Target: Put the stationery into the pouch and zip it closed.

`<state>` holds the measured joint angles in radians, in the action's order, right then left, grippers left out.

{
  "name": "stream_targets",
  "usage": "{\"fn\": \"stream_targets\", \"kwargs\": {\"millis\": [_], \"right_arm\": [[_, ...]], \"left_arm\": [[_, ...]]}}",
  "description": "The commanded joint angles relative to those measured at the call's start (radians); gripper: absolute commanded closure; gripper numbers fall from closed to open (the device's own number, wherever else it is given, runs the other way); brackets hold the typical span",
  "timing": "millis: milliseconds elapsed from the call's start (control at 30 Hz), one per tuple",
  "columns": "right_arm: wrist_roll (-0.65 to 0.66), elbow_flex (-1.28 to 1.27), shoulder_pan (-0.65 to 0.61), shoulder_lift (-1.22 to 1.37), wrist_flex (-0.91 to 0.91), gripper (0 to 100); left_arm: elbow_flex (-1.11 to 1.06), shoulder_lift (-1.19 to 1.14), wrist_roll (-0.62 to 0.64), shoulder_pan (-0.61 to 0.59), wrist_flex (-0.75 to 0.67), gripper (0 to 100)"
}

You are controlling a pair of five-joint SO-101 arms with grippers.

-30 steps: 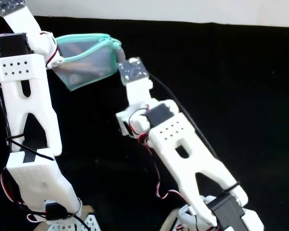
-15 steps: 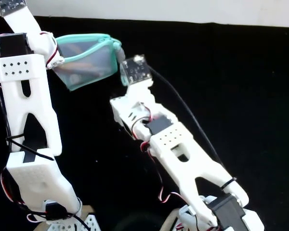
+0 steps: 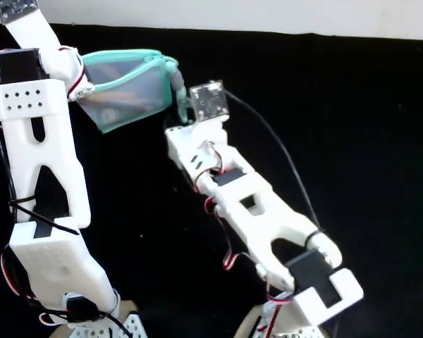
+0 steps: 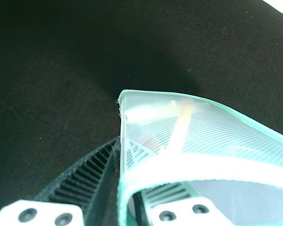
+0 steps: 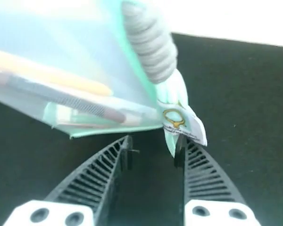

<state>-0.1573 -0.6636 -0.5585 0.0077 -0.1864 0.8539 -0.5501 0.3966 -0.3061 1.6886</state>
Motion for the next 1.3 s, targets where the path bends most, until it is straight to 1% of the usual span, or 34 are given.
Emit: {"fn": "stream_targets", "kwargs": {"millis": [0,133,400,733,933,1033,1067,1267], "right_arm": [[-0.003,0.008,0.035,0.024,-0.105,84.5],[-0.003,0.008,0.042,0.059,-0.162,84.5],[-0.003,0.008,0.047,0.071,-0.162,84.5],[0.002,0.010,0.094,0.105,-0.162,84.4],[0.002,0.010,0.090,0.107,-0.162,84.3],[0.003,0.008,0.062,0.107,-0.151,84.2],[0.011,0.005,0.053,0.107,-0.150,84.1],[0.233,0.008,0.013,0.105,-0.068,75.8]], "left_arm": [[-0.005,-0.059,-0.005,-0.036,-0.006,99],[-0.005,-0.059,-0.005,-0.036,-0.006,99],[-0.005,-0.059,-0.005,-0.036,-0.006,99],[-0.005,-0.059,-0.006,-0.036,-0.006,99],[-0.005,-0.059,-0.006,-0.036,-0.006,99],[-0.005,-0.059,-0.012,-0.036,-0.008,99],[-0.005,-0.059,-0.026,-0.036,-0.008,99],[-0.005,-0.059,-0.038,-0.033,-0.008,99]]}}
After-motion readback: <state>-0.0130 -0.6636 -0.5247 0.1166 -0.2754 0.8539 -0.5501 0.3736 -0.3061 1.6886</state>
